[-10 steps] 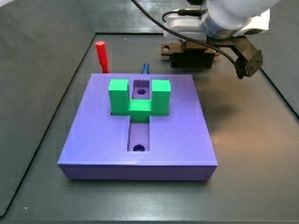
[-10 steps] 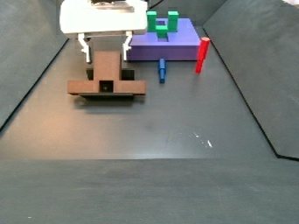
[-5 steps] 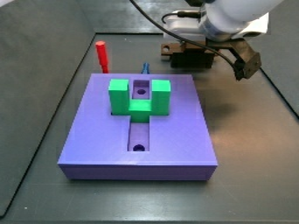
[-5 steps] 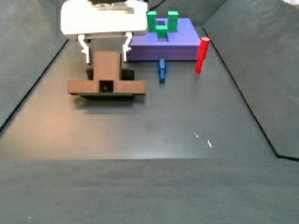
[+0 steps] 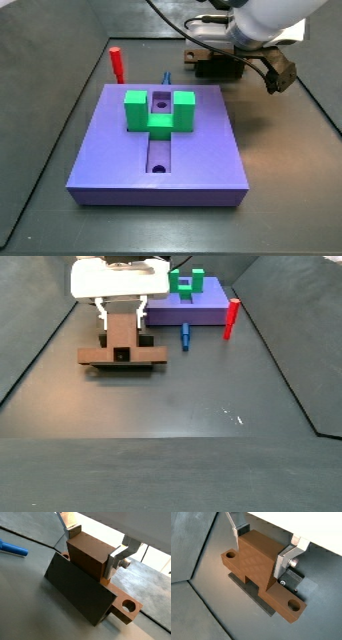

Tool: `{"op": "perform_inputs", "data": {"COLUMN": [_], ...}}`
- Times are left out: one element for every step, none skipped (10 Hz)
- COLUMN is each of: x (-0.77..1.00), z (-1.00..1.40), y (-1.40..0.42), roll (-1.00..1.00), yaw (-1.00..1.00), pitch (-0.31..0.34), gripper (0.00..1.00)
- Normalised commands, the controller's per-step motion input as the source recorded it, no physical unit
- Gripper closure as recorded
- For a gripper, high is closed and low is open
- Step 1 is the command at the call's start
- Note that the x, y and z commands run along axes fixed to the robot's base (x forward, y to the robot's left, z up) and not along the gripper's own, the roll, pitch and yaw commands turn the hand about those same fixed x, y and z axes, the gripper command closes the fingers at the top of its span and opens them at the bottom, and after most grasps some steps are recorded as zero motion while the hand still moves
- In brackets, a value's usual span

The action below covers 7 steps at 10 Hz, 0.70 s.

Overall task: Pick up the brown object. Move up. Place the brown object on the fixture. Regrasp the brown object. Move to above the board. Insert the brown object.
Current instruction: Regrasp the brown object.

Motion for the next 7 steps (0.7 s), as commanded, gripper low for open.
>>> {"op": "perform_inputs", "data": {"x": [0.0,0.0,0.0,0.0,0.0,0.0,0.0], "z": [0.0,0.0,0.0,0.0,0.0,0.0,0.0], "y": [0.0,0.0,0.0,0.0,0.0,0.0,0.0], "roll": [0.0,0.0,0.0,0.0,0.0,0.0,0.0], "yaw": [0.0,0.0,0.0,0.0,0.0,0.0,0.0], "pitch": [0.0,0.0,0.0,0.0,0.0,0.0,0.0], "gripper": [1.0,1.0,1.0,1.0,1.0,1.0,1.0]}}
